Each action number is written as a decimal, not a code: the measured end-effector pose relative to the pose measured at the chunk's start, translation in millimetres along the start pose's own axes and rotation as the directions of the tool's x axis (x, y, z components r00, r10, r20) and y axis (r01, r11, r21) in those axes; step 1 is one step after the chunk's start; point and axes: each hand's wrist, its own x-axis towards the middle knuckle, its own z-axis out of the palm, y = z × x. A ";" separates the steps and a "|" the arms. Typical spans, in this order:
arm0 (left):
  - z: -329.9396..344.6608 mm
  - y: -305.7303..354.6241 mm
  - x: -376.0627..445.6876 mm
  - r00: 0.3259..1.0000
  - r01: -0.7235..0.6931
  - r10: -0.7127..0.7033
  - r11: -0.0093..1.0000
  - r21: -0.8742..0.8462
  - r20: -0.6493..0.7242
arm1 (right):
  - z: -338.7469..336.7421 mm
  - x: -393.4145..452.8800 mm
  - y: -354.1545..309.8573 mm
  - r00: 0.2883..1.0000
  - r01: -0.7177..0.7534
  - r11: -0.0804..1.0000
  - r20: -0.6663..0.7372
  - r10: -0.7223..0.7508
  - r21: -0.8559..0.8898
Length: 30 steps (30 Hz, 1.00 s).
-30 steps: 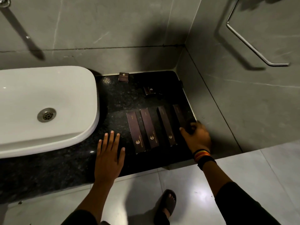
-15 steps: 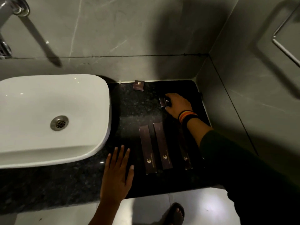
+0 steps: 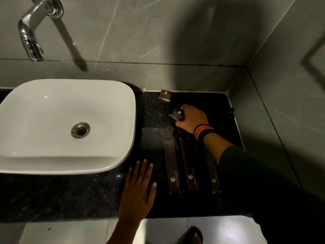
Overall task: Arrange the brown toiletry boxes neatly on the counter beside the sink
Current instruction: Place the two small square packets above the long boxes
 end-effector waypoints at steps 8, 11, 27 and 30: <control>-0.6 0.6 -0.9 1.000 0.008 -0.008 1.000 0.004 0.021 | 27.6 -8.6 -14.4 0.935 0.320 0.947 0.170 -0.312 -0.017; -0.9 0.8 -1.6 0.999 0.015 -0.015 1.000 0.006 0.030 | 27.1 -5.6 -6.6 0.934 0.309 0.950 0.175 -0.311 0.039; -1.9 -0.5 -1.0 1.000 -0.023 0.022 0.998 0.064 0.018 | 20.3 115.6 -17.4 0.981 0.195 0.980 0.009 -0.195 0.037; -2.9 0.0 -0.3 1.000 -0.025 0.024 0.997 0.066 0.016 | 25.0 117.8 -17.6 0.979 0.196 0.981 -0.050 -0.195 0.005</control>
